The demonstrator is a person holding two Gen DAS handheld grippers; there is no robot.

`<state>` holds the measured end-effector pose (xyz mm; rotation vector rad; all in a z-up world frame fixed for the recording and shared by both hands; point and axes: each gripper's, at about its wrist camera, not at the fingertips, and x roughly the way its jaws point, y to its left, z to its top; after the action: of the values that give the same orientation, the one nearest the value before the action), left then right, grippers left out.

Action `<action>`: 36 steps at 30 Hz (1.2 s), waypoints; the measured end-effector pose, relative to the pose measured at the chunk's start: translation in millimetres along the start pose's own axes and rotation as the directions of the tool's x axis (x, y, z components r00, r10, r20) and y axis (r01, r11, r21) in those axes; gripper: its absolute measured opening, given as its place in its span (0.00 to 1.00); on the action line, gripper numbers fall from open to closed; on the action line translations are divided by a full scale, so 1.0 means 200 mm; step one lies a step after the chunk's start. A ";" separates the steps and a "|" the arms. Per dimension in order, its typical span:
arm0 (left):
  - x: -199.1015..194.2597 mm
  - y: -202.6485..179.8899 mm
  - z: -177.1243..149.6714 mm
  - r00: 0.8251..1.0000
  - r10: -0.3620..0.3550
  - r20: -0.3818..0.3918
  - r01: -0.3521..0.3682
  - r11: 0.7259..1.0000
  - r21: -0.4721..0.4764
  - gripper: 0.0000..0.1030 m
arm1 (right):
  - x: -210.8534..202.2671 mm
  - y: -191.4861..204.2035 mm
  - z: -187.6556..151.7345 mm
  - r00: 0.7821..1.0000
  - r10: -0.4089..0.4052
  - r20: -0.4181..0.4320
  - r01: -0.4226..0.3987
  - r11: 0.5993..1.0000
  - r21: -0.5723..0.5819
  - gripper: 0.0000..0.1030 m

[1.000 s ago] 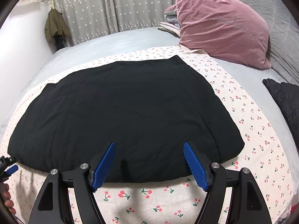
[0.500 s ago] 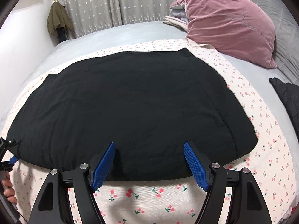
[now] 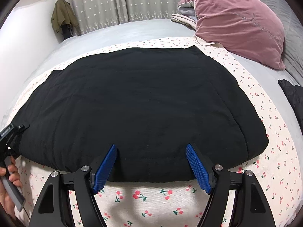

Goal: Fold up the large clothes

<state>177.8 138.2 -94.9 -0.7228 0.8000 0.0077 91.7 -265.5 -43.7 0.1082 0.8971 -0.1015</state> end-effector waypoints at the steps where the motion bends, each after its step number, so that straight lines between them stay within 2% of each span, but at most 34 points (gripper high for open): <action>1: 0.00 0.01 0.01 1.000 -0.003 0.006 0.003 1.000 -0.014 0.43 | 0.00 0.00 0.00 1.000 -0.001 0.000 0.001 1.000 0.001 0.75; 3: -0.03 0.02 0.02 1.000 -0.013 0.028 0.014 0.999 -0.043 0.29 | 0.00 -0.01 0.00 1.000 -0.001 0.000 0.001 1.000 0.003 0.75; 6: -0.09 -0.04 0.04 0.997 -0.016 0.077 0.016 1.000 -0.009 0.23 | -0.02 0.00 0.00 1.000 0.000 0.010 0.000 1.000 0.002 0.75; 11: -0.26 -0.10 0.08 0.985 -0.064 0.163 0.063 0.998 0.010 0.20 | -0.08 0.07 0.01 0.998 0.039 0.056 -0.039 0.999 0.003 0.75; 14: -0.41 -0.08 0.10 0.970 -0.055 0.237 0.052 0.998 0.019 0.19 | -0.13 0.14 0.02 0.993 0.074 0.092 -0.074 0.997 -0.011 0.75; 19: -0.62 0.09 0.16 0.956 -0.022 0.292 0.023 1.000 0.000 0.19 | -0.14 0.34 0.01 0.976 0.196 0.097 -0.190 0.980 -0.062 0.75; 23: -0.73 0.18 0.18 0.952 0.014 0.306 -0.026 0.999 0.036 0.19 | -0.13 0.58 -0.03 0.936 0.349 0.030 -0.343 0.931 -0.124 0.73; 24: -0.74 0.17 0.18 0.952 0.020 0.305 -0.042 0.997 0.068 0.19 | -0.12 0.67 -0.05 0.918 0.396 0.002 -0.391 0.907 -0.154 0.71; 26: -0.75 0.15 0.17 0.950 0.015 0.311 -0.058 0.990 0.129 0.19 | -0.11 0.81 -0.10 0.887 0.459 -0.057 -0.460 0.863 -0.207 0.59; 27: -0.76 0.13 0.16 0.949 0.007 0.317 -0.059 0.986 0.155 0.19 | -0.09 0.89 -0.13 0.867 0.489 -0.099 -0.498 0.834 -0.237 0.56; 28: -0.76 0.10 0.14 0.946 0.000 0.324 -0.065 0.980 0.189 0.19 | -0.08 0.94 -0.16 0.860 0.497 -0.121 -0.510 0.820 -0.260 0.53; 30: -0.77 -0.01 0.09 0.937 -0.020 0.349 -0.086 0.954 0.287 0.19 | -0.02 1.05 -0.21 0.888 0.438 -0.142 -0.460 0.826 -0.326 0.52; 31: -0.77 -0.07 0.07 0.932 -0.038 0.360 -0.091 0.937 0.336 0.19 | 0.03 1.07 -0.23 0.894 0.419 -0.159 -0.448 0.832 -0.327 0.52; 32: -0.79 -0.10 0.05 0.926 -0.056 0.372 -0.096 0.921 0.378 0.19 | 0.05 1.06 -0.23 0.890 0.422 -0.170 -0.455 0.835 -0.309 0.52; 33: -0.81 -0.16 0.02 0.917 -0.084 0.389 -0.100 0.898 0.429 0.19 | 0.09 1.04 -0.21 0.878 0.441 -0.185 -0.477 0.838 -0.265 0.52; 36: -0.84 -0.31 -0.06 0.905 -0.180 0.385 -0.059 0.844 0.533 0.19 | 0.14 0.99 -0.18 0.845 0.490 -0.213 -0.529 0.823 -0.206 0.52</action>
<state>68.5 126.4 46.2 -0.1922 0.3253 -0.1122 106.8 -66.5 -77.2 0.1121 0.9987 0.5358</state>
